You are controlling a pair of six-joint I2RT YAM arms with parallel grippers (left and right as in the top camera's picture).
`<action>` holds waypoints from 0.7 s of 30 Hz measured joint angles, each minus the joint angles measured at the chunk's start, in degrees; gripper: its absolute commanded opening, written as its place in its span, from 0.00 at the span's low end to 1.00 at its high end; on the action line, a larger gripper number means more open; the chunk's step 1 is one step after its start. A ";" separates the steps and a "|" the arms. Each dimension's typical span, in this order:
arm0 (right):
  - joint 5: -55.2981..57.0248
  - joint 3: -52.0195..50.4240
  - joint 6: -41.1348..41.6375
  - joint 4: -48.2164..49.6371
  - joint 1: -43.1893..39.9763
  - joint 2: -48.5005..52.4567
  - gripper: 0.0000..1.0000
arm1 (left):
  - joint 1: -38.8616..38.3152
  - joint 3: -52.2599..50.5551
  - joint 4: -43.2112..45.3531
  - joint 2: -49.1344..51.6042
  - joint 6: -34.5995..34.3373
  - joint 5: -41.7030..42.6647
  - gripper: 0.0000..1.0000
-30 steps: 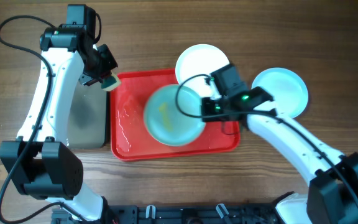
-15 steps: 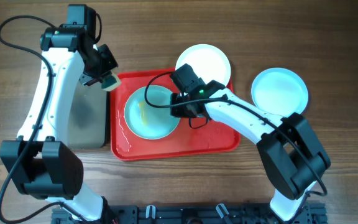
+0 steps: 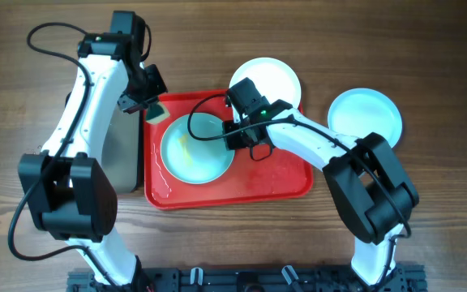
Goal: Clean dirty plates on tray and stack at the side
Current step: 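Scrub the light-blue plate with the sponge in the left gripper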
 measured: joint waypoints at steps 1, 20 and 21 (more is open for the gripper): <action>-0.52 0.00 0.52 0.48 0.00 0.26 0.04 | -0.72 -0.04 -0.39 0.00 1.20 0.44 0.04; -6.69 0.35 3.43 1.68 -0.52 1.84 0.04 | -11.96 -30.56 20.44 -3.21 9.53 1.16 0.04; -6.58 0.35 3.41 1.68 -0.74 1.84 0.04 | -13.18 -30.73 20.57 -3.21 12.90 4.52 0.04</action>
